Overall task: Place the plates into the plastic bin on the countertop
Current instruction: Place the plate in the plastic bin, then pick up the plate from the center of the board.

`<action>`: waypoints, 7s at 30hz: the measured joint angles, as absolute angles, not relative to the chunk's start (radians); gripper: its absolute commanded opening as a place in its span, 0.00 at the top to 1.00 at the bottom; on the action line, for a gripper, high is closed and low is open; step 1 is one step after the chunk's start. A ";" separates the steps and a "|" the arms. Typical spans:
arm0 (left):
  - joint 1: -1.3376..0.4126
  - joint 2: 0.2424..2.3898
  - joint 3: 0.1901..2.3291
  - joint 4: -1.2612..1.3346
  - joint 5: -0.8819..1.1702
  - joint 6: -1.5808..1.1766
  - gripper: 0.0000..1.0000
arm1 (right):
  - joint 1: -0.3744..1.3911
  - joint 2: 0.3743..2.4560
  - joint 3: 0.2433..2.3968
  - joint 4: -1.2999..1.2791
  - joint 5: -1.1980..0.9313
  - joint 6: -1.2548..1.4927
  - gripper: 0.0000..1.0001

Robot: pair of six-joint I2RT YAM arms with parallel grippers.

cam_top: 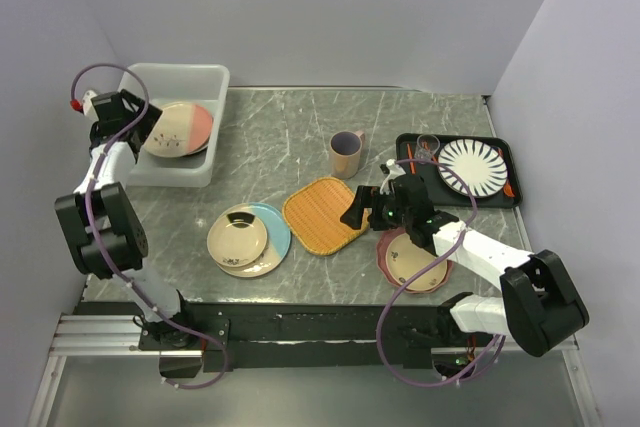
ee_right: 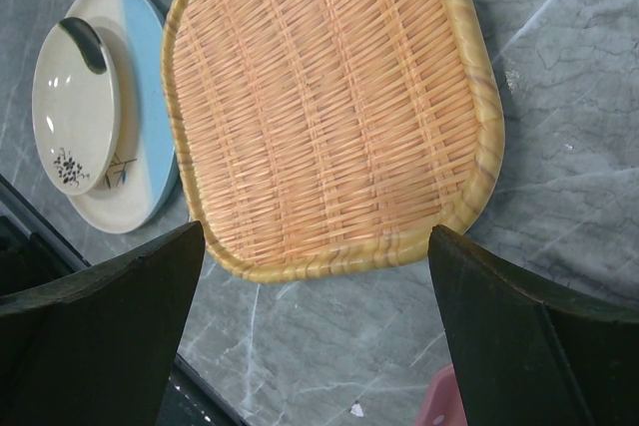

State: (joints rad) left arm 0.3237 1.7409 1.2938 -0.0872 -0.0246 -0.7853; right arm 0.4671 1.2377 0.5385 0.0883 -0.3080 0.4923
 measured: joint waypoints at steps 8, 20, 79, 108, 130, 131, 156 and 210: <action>0.266 1.636 1.270 -0.064 -0.048 -0.763 0.01 | 0.467 1.237 0.538 0.088 -0.308 0.492 0.00; 0.136 1.481 1.181 -0.062 0.004 -0.728 0.01 | 0.467 1.237 0.538 0.082 -0.297 0.489 0.00; -0.317 1.739 1.003 -0.049 0.350 -0.579 0.01 | 0.331 1.480 0.558 0.199 -0.434 0.603 0.19; -0.323 1.749 1.003 -0.049 0.342 -0.564 0.01 | 0.234 1.706 0.502 0.495 -0.713 0.856 0.80; -0.323 1.750 0.968 0.009 0.416 -0.565 0.03 | 0.153 1.789 0.418 0.803 -0.851 1.017 1.00; -0.323 1.753 0.968 0.025 0.435 -0.566 0.04 | 0.149 1.795 0.416 0.817 -0.858 1.022 1.00; -0.290 1.914 0.972 0.171 0.791 -0.589 0.33 | 0.086 1.808 0.394 0.874 -0.907 1.056 1.00; -0.349 1.897 0.995 0.154 0.900 -0.617 0.99 | 0.074 1.700 0.366 0.777 -0.897 0.985 0.50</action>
State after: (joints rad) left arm -0.3489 1.8969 0.9951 0.1543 0.9005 -0.6174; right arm 0.0738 1.6997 0.3664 0.7773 -0.8974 0.9848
